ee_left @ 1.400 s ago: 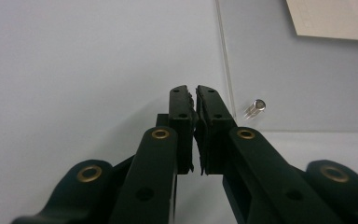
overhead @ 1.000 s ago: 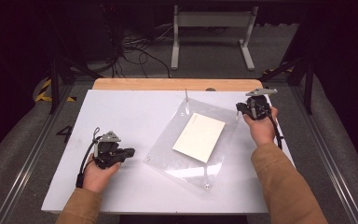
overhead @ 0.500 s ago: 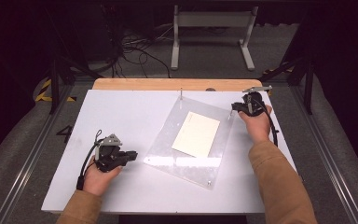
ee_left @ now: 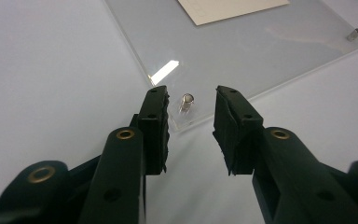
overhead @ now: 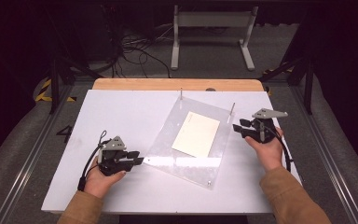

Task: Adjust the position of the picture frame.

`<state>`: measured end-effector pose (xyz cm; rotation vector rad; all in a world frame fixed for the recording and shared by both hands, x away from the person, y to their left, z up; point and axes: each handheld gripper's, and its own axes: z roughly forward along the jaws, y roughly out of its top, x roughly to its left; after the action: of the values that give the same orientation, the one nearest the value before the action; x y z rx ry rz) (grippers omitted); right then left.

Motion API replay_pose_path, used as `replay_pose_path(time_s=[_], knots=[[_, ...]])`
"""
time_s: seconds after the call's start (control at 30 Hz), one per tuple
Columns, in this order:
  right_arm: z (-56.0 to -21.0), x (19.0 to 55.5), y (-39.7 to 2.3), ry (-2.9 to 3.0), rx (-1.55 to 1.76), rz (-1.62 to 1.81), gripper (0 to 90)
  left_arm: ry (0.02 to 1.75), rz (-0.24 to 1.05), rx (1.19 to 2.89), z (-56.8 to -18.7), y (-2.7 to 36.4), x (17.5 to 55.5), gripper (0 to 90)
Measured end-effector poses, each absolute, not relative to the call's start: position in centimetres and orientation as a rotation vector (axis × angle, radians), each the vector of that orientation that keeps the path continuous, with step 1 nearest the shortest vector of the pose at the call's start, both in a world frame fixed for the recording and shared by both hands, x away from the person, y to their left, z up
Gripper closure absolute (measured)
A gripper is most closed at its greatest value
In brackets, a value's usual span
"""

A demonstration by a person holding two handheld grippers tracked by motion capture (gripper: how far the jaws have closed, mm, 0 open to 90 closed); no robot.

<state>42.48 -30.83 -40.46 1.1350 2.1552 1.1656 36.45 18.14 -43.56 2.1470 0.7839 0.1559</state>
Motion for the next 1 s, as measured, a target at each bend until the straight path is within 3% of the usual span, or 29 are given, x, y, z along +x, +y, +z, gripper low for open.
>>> replay_pose_path(time_s=[0.27, 0.63, 0.8, 0.87, 1.0], knots=[[-40.4, 37.4, -31.6, 2.140, 1.084, 1.290, 53.5, 0.745, 0.159, 2.199, -43.9, 16.6, 36.5, 62.4], [-40.3, 35.6, -32.7, 2.122, 1.109, 1.307, 52.9, 0.760, 0.179, 2.281, -45.0, 14.4, 38.1, 64.5], [-40.5, 35.2, -33.0, 2.120, 1.120, 1.310, 52.9, 0.764, 0.180, 2.280, -45.1, 14.4, 38.2, 73.6], [-40.7, 35.1, -33.0, 2.126, 1.119, 1.311, 52.9, 0.758, 0.215, 2.293, -45.1, 14.3, 38.0, 82.2], [-40.8, 35.1, -32.9, 2.128, 1.121, 1.314, 53.0, 0.759, 0.196, 2.295, -45.0, 14.4, 38.2, 82.8]])
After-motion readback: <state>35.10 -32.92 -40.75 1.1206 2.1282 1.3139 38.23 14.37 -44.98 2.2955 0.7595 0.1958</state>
